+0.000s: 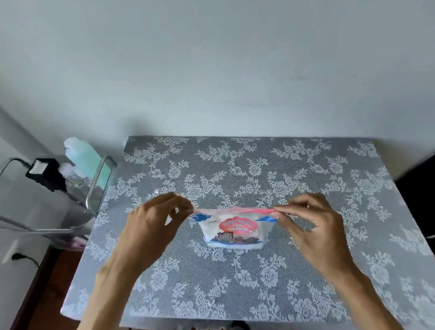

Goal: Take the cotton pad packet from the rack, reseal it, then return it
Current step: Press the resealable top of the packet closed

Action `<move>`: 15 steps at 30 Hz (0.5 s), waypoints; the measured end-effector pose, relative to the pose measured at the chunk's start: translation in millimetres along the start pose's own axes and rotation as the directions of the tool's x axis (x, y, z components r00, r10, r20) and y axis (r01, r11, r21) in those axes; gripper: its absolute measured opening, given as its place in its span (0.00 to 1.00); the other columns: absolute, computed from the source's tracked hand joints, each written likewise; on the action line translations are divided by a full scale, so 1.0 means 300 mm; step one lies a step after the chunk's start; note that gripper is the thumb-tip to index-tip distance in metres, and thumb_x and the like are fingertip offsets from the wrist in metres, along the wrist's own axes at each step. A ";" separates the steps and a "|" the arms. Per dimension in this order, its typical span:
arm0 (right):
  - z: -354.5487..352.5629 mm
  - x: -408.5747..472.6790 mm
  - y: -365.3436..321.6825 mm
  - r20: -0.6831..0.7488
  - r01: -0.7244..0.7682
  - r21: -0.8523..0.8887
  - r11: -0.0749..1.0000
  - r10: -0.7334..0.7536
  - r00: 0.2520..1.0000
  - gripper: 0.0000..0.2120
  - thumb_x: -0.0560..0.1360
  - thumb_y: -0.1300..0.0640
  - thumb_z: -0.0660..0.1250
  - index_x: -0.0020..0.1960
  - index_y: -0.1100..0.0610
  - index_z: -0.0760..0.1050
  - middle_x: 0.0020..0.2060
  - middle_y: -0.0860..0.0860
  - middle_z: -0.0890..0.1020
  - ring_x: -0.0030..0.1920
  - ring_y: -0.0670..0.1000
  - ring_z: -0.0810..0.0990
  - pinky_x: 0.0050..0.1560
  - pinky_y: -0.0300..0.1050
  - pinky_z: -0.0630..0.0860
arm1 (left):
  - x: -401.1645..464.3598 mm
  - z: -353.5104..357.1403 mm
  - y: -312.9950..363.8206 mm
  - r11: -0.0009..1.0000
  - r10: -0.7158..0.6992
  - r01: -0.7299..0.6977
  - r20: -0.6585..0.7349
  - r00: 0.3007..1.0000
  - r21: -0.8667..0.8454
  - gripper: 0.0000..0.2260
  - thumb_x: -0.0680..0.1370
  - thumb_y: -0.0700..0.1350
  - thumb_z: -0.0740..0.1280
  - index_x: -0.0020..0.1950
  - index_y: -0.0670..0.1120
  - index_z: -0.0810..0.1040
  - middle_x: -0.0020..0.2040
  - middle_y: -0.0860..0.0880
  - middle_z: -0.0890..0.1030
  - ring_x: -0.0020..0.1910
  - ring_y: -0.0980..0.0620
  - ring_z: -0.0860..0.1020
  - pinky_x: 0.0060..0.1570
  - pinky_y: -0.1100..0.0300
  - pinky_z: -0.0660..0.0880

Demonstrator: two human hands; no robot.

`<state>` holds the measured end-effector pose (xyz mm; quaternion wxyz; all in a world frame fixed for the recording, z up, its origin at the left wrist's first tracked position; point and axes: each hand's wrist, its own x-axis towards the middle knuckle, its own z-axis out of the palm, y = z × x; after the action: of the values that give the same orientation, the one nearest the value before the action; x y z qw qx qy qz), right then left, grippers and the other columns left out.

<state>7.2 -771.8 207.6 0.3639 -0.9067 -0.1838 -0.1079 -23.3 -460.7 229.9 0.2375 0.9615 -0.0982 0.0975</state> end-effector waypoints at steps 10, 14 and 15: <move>-0.005 0.034 0.041 0.150 -0.107 0.131 0.986 0.087 0.985 0.19 0.77 0.44 0.61 0.50 0.59 0.82 0.46 0.52 0.78 0.51 0.53 0.74 0.53 0.53 0.74 | -0.021 0.062 0.006 0.999 -0.011 0.010 -0.019 1.000 -0.047 0.08 0.79 0.52 0.64 0.51 0.52 0.81 0.46 0.58 0.81 0.36 0.61 0.78 0.34 0.59 0.79; 0.007 0.033 0.050 0.130 -0.070 0.052 0.996 0.063 0.990 0.22 0.77 0.41 0.59 0.51 0.57 0.82 0.48 0.49 0.77 0.52 0.50 0.72 0.53 0.46 0.73 | -0.023 0.056 0.004 0.997 -0.054 0.054 -0.015 0.998 -0.053 0.09 0.77 0.56 0.62 0.50 0.56 0.80 0.45 0.62 0.80 0.33 0.65 0.76 0.32 0.70 0.72; 0.013 0.038 0.052 0.128 -0.056 0.028 0.998 0.052 0.990 0.21 0.77 0.41 0.60 0.51 0.56 0.82 0.48 0.49 0.77 0.52 0.51 0.72 0.54 0.47 0.72 | -0.021 0.052 0.001 0.997 -0.058 0.058 -0.016 0.998 -0.045 0.10 0.77 0.56 0.62 0.50 0.55 0.80 0.45 0.62 0.80 0.33 0.65 0.76 0.32 0.70 0.72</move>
<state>24.2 -776.5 199.0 0.3687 -0.9105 -0.1835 -0.0368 -27.3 -467.4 214.9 0.2622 0.9576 -0.0703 0.0967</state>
